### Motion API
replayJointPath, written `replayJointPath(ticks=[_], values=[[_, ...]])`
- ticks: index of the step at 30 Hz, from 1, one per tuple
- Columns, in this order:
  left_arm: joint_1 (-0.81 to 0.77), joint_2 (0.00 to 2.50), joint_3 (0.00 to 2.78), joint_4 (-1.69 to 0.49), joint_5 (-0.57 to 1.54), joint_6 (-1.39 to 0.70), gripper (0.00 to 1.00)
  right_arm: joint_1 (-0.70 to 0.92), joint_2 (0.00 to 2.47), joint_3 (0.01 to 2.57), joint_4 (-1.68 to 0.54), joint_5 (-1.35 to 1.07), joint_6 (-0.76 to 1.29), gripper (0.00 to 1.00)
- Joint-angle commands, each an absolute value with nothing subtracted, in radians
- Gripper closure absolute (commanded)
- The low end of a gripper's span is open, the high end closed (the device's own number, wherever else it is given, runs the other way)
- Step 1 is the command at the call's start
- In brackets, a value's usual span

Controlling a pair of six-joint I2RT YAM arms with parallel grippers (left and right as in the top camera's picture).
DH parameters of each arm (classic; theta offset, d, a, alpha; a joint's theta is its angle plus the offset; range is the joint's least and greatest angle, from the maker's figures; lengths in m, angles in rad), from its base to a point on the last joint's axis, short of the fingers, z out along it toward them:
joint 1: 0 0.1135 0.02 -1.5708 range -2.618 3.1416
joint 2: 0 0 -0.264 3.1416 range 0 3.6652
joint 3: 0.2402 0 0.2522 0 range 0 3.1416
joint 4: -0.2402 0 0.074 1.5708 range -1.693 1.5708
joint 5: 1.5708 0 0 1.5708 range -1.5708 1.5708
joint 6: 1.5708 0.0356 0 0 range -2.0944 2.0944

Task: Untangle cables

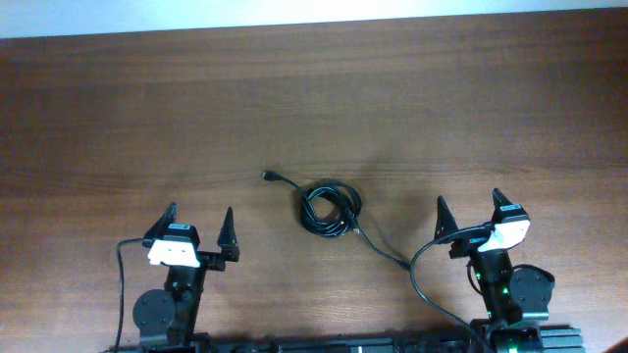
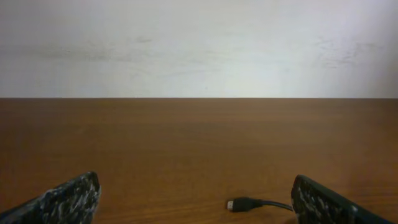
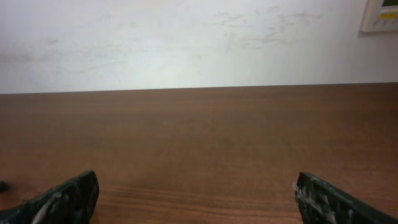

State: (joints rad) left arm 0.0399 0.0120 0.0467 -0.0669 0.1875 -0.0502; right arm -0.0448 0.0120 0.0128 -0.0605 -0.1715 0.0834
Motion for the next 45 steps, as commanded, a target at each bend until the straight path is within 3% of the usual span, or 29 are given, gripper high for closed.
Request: replayJointPath(ticks=[1,45], values=[[0.044,0.006,0.080,-0.065,0.218,-0.064,0.01,-0.039,0.007,0.006,-0.063,-0.187,0.095,0.01],[0.044,0.006,0.087,-0.064,0.416,-0.173,0.01,-0.039,0.007,0.006,-0.063,-0.187,0.095,0.01]])
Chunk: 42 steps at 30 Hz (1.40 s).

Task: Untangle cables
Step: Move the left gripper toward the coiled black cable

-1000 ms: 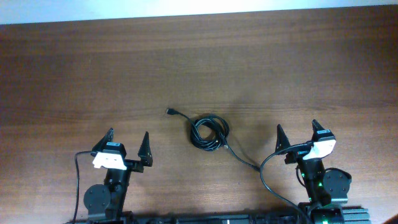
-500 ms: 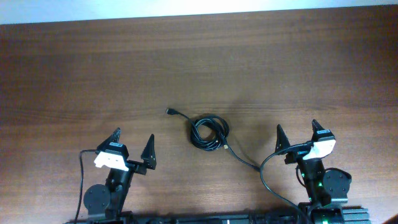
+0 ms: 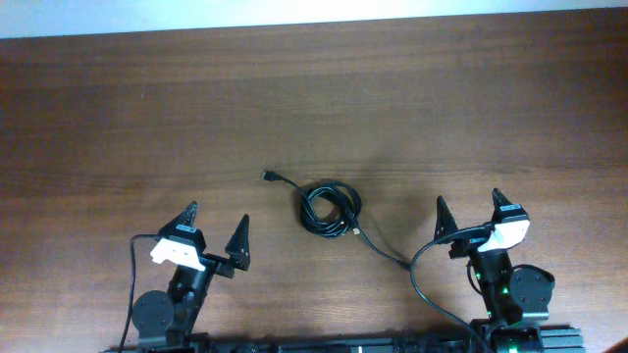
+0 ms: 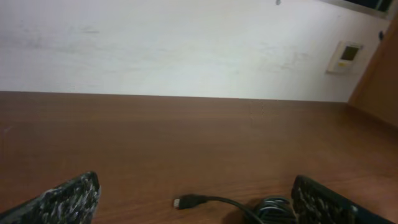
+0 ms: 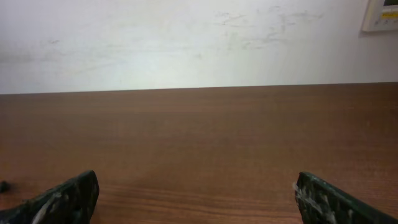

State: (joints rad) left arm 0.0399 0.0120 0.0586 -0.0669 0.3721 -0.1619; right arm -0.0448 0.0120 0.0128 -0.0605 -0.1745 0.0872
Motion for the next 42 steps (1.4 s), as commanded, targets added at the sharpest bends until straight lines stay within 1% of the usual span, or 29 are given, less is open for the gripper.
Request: replayJointPath(ticks=[1,9,17,24,30,34,39,42], values=[[0.044,0.006,0.087,-0.061,0.421,-0.175,0.01,-0.039,0.007,0.006,-0.063,-0.187,0.095,0.01],[0.044,0.006,0.087,0.008,0.423,-0.187,0.01,-0.039,0.007,0.006,-0.063,-0.187,0.095,0.01],[0.044,0.043,0.101,0.018,0.422,-0.187,0.01,-0.039,0.007,0.006,-0.063,-0.187,0.095,0.01],[0.044,0.209,0.200,0.018,0.393,-0.186,0.01,-0.039,0.007,0.006,-0.063,-0.187,0.095,0.01],[0.044,0.422,0.334,0.005,0.397,-0.186,0.01,-0.039,0.007,0.006,-0.063,-0.187,0.095,0.01],[0.044,0.547,0.434,-0.070,0.401,-0.186,0.01,-0.039,0.007,0.006,-0.063,-0.187,0.095,0.01],[0.044,0.678,0.583,-0.271,0.401,-0.186,0.01,-0.039,0.007,0.006,-0.063,-0.187,0.095,0.01],[0.044,0.737,0.653,-0.350,0.430,-0.186,0.01,-0.039,0.007,0.006,-0.063,-0.187,0.095,0.01]])
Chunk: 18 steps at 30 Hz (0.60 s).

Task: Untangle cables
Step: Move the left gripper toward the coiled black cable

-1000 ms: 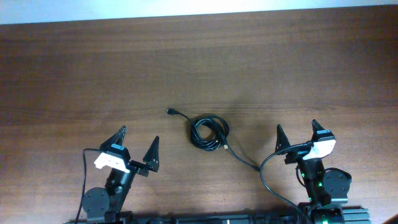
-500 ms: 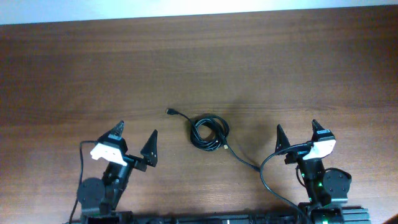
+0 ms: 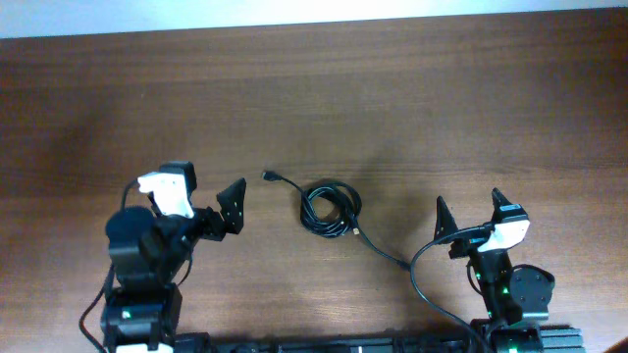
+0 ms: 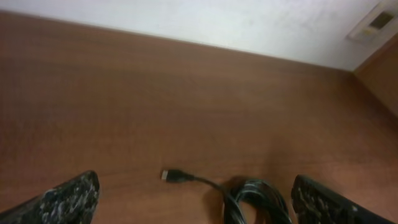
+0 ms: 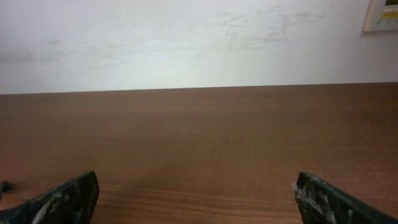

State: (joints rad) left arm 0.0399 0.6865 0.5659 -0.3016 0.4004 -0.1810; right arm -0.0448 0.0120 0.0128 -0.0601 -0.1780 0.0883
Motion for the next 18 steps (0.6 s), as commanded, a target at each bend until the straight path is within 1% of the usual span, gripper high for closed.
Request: replayJointPath(ticks=[1,9,14,18], values=[[0.044,0.757,0.671,-0.361,0.488,-0.186,0.01,-0.039,0.007,0.006,-0.063,-0.187,0.095,0.01],[0.044,0.840,0.673,-0.362,0.833,-0.187,0.01,-0.039,0.007,0.006,-0.063,-0.187,0.095,0.01],[0.044,0.886,0.673,-0.362,0.849,-0.198,0.01,-0.039,0.007,0.006,-0.063,-0.187,0.095,0.01],[0.028,0.941,0.673,-0.361,0.811,-0.303,0.01,-0.039,0.007,0.006,-0.063,-0.187,0.095,0.01]])
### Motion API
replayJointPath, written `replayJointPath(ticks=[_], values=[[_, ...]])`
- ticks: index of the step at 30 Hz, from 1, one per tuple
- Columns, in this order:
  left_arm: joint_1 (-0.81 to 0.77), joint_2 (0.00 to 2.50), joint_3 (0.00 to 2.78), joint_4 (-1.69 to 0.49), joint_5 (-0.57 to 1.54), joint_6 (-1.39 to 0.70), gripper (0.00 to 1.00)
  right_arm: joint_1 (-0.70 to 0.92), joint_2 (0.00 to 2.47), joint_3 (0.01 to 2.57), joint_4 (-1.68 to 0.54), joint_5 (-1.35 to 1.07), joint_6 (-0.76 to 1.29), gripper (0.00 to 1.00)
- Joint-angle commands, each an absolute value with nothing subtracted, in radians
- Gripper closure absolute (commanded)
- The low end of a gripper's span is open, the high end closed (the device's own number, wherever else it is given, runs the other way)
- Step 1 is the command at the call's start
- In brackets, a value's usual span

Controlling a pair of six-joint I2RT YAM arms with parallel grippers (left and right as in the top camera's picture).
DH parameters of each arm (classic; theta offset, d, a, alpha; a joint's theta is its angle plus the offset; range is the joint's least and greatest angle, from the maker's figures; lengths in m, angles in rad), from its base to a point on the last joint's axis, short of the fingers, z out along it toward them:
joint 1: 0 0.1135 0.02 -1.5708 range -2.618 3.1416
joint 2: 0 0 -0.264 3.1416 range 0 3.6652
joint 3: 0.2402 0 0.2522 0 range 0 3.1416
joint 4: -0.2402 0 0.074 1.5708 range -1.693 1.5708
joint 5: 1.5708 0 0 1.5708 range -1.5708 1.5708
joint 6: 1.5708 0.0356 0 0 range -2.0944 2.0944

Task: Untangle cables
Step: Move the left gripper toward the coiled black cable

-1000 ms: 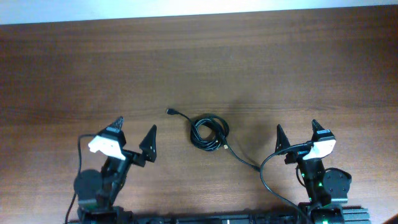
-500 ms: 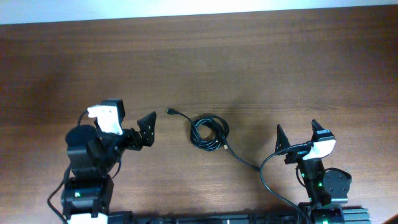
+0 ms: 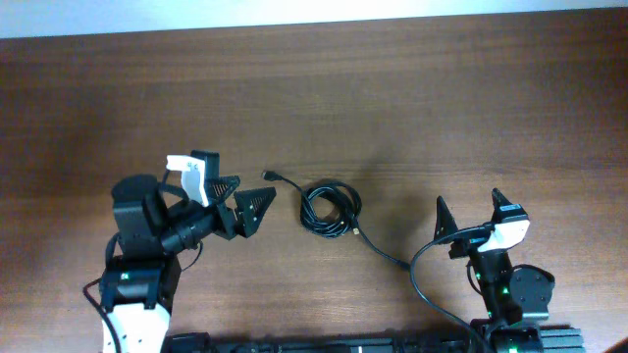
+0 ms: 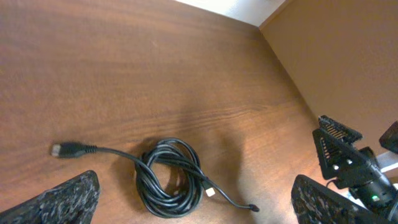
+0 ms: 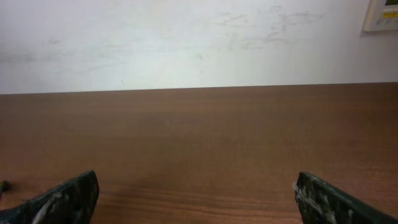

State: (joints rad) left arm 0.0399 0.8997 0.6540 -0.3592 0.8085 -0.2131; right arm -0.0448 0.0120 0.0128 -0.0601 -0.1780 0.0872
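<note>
A black cable (image 3: 330,208) lies coiled in a small bundle at the table's middle, one plug end (image 3: 268,176) trailing up-left, the other end (image 3: 397,261) trailing down-right. In the left wrist view the coil (image 4: 169,177) shows between the fingers, with the plug (image 4: 61,149) at left. My left gripper (image 3: 242,203) is open, raised and pointing right at the coil from its left. My right gripper (image 3: 468,213) stands open at the front right, apart from the cable.
The brown wooden table (image 3: 412,98) stretches to a white wall at the back. The right arm's own black lead (image 3: 422,284) loops near its base. The right arm (image 4: 354,168) shows at the edge of the left wrist view.
My left gripper has moved right and tipped down toward the coil, which now lies whole between its open fingers in the wrist view. The cable and the right arm have not moved.
Both grippers first rested open at the front edge, the coiled cable between them. The left arm then turned toward the cable, later stood raised to its left, and now points at the coil from close by. The right arm stayed still throughout.
</note>
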Motion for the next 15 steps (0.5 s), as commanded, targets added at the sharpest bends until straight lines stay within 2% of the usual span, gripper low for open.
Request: replayJointPath(ticks=[1,8,15], values=[[0.019,0.954,0.673,-0.361,0.793,-0.303,0.02,-0.039,0.007,0.006,-0.063,-0.187,0.095,0.01],[-0.060,1.004,0.695,-0.364,0.607,-0.382,0.15,-0.039,0.007,0.006,-0.063,-0.187,0.095,0.01],[-0.189,1.017,0.830,-0.521,0.287,-0.400,0.16,-0.039,0.007,0.006,-0.063,-0.187,0.095,0.01]])
